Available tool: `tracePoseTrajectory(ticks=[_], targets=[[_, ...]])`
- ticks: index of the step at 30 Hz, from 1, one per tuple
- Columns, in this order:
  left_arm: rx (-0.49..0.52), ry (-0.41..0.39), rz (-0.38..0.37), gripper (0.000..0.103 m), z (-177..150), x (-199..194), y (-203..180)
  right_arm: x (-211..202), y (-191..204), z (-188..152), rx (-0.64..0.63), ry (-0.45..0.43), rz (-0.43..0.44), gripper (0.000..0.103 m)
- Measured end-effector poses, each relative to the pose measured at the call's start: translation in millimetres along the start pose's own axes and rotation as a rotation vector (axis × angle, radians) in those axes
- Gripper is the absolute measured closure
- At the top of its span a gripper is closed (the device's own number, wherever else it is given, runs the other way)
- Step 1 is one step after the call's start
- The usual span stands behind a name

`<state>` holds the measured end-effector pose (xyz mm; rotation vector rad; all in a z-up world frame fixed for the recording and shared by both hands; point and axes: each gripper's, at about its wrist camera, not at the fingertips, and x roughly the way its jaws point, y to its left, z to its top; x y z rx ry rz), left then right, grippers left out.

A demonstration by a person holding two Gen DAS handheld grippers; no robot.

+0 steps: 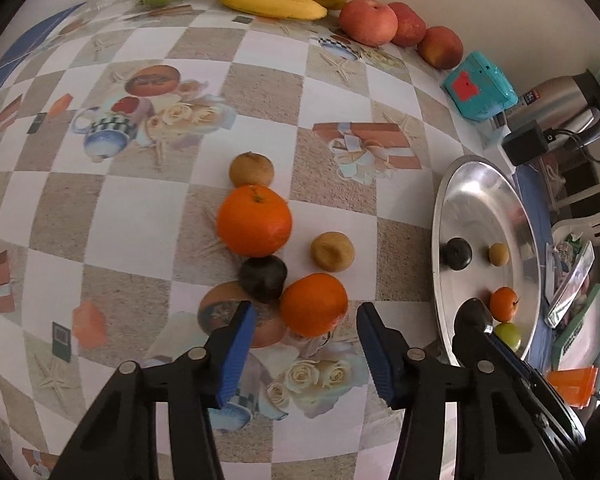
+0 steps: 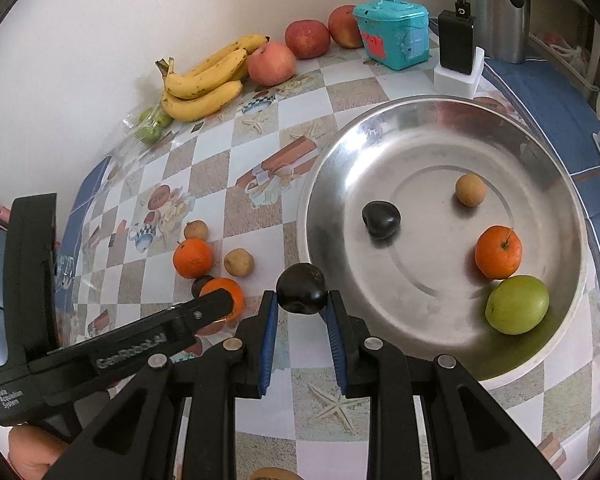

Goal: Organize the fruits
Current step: 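Grasp an orange with the left tool while the right tool holds the plum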

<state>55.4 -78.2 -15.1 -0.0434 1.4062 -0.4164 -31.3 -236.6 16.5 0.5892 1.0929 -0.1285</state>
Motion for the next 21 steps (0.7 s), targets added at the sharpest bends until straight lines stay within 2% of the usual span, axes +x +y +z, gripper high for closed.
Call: tracePoseTrajectory(ticks=[6, 8, 9, 21], targets=[[-0.002, -0.003, 0.017, 0.052, 1, 4, -4, -1, -1, 0, 0.000, 0.001, 0.001, 0.078], [-0.002, -0.003, 0.019, 0.062, 2, 4, -6, -1, -1, 0, 0.002, 0.000, 0.003, 0.078], [-0.002, -0.003, 0.014, 0.064, 2, 4, -6, -1, -2, 0, 0.004, 0.000, 0.003, 0.078], [0.011, -0.019, 0.005, 0.065, -2, -2, -13, -3, -4, 0, 0.005, -0.003, 0.009, 0.078]])
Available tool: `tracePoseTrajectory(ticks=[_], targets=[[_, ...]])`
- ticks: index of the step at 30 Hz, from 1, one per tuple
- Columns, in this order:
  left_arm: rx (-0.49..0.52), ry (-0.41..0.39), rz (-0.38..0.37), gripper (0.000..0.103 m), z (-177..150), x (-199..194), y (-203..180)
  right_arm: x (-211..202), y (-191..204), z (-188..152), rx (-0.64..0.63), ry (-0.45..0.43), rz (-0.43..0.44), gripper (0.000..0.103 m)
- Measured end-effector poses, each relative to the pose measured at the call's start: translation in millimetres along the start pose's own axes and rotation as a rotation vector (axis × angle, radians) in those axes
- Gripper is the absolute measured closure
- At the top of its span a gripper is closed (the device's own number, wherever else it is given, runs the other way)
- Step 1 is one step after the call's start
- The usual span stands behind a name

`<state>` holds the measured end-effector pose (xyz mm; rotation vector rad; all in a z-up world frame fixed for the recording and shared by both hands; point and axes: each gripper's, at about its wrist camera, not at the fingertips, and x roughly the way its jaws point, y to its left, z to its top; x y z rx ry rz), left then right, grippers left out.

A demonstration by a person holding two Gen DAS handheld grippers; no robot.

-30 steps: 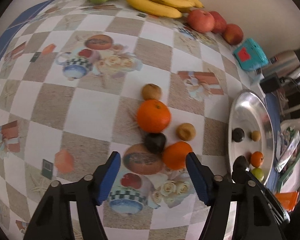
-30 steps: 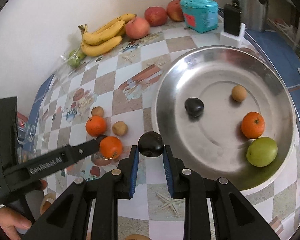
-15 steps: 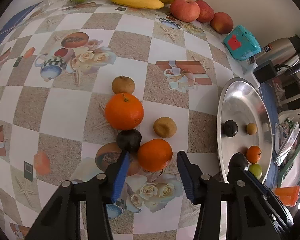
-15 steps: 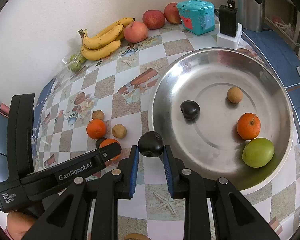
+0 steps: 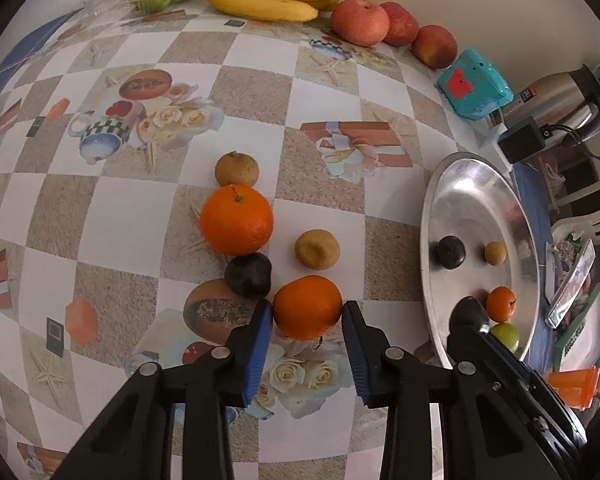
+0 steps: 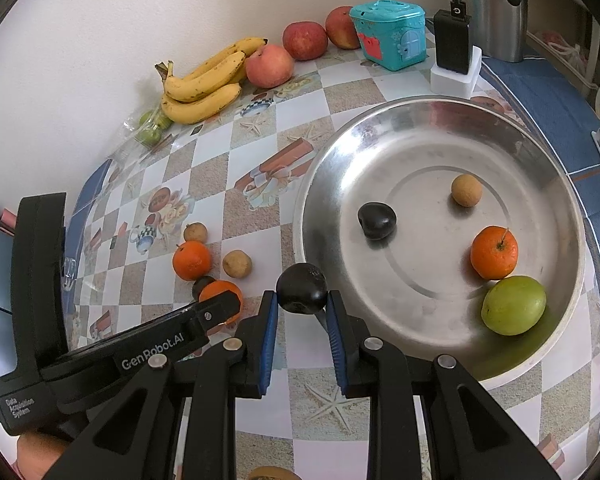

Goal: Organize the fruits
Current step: 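Grasp an orange with the left tool while the right tool holds the plum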

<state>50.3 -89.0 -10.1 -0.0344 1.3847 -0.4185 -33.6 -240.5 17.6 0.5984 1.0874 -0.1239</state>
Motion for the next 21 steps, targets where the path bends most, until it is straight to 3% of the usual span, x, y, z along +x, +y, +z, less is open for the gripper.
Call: tracePoseTrajectory(ticks=[21], targets=[[-0.011, -0.156, -0.016, 0.065, 5, -40, -3, -8, -7, 2, 0.010, -0.026, 0.007, 0.078]])
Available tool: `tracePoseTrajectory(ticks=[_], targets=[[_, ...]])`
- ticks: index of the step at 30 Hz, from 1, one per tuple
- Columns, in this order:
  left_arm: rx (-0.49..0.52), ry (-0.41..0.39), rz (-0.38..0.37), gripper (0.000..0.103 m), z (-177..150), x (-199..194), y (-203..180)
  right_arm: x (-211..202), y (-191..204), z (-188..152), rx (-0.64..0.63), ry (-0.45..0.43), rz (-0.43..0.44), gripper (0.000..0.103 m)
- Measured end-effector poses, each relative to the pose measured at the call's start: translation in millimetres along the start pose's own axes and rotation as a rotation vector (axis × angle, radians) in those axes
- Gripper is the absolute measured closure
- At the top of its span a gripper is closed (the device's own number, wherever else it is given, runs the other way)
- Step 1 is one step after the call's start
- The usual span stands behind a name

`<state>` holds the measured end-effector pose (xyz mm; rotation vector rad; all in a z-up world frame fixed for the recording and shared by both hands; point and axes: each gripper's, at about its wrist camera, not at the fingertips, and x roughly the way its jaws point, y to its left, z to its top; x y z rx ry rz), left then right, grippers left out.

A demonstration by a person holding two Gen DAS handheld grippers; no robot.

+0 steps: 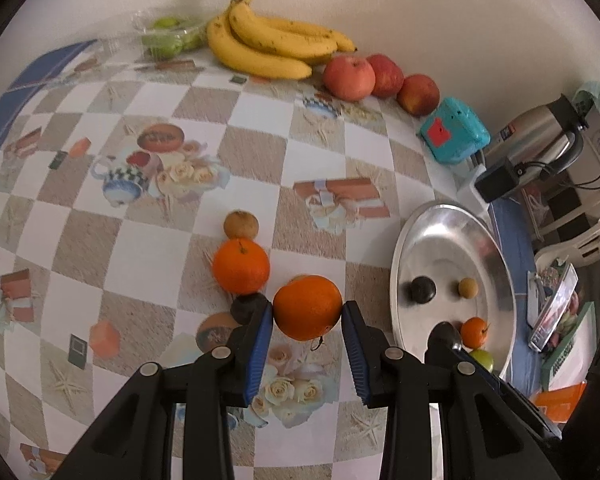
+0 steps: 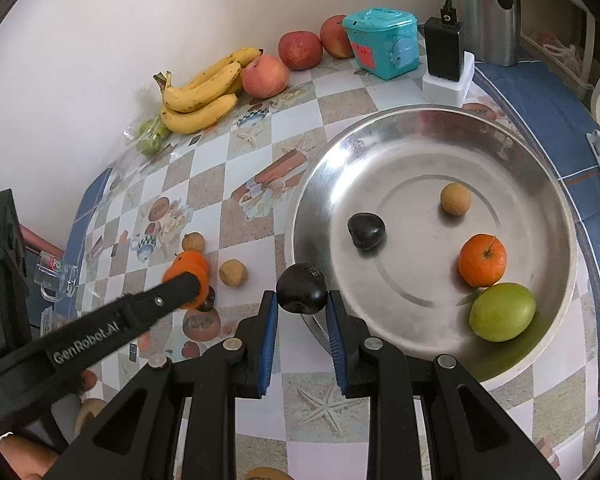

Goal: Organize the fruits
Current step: 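Carry the plum and orange over the steel bowl with both tools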

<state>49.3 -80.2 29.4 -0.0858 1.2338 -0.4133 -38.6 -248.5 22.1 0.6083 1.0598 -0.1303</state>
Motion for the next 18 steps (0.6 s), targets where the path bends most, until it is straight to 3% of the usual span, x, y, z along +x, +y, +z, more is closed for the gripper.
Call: tracePoseTrajectory(ticks=[9, 18], targets=[[0.050, -0.028, -0.002, 0.065, 2, 1, -15, 0, -4, 1, 0.005, -0.006, -0.008, 0.078], [0.150, -0.066, -0.046, 0.065, 0, 2, -44, -12, -37, 7, 0.090, -0.056, -0.043, 0.078]])
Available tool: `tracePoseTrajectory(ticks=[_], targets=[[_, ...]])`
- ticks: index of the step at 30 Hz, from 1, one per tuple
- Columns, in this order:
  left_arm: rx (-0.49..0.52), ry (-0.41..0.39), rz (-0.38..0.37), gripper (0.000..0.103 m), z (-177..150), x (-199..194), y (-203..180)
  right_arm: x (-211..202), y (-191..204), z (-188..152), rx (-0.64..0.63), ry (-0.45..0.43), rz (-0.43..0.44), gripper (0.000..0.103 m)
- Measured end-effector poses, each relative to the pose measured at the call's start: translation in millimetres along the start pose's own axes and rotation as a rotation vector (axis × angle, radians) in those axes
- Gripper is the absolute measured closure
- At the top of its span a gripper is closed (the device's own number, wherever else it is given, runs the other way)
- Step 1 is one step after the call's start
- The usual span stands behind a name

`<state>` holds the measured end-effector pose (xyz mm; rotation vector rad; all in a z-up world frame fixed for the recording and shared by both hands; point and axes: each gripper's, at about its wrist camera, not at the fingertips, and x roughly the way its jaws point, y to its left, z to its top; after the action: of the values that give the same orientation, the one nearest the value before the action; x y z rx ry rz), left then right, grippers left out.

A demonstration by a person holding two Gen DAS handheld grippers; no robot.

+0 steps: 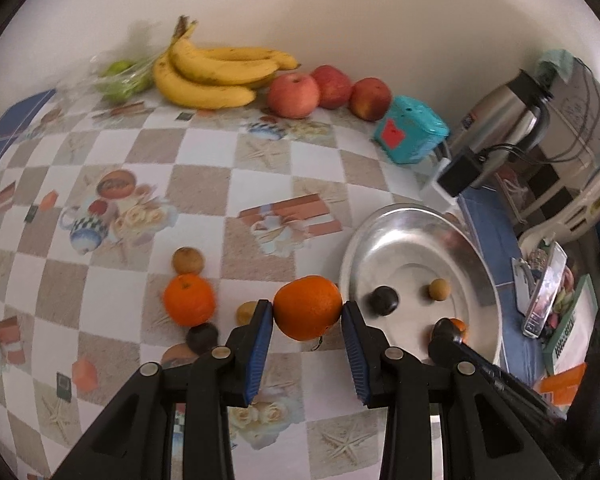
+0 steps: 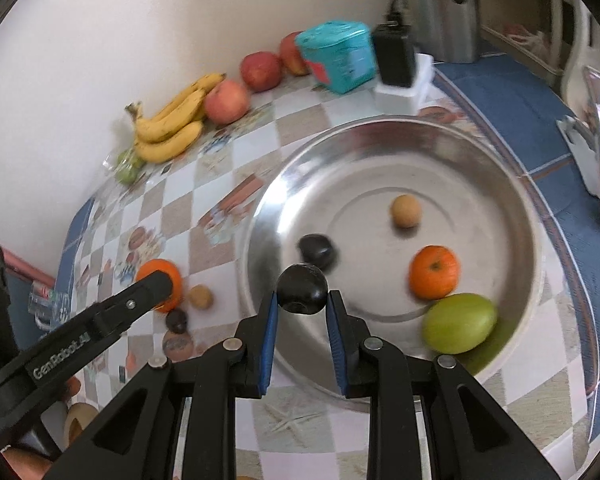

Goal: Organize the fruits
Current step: 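Carry the plum and orange over the steel bowl with both tools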

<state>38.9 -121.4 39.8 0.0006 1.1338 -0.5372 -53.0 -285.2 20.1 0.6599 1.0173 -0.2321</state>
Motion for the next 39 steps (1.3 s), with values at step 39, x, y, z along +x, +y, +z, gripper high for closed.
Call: tracePoseTrajectory(ticks=[39], targets=[[0.247, 0.106, -0.013, 0.065, -30, 57, -72, -8, -91, 15, 0.193, -0.097, -0.247, 0.077]])
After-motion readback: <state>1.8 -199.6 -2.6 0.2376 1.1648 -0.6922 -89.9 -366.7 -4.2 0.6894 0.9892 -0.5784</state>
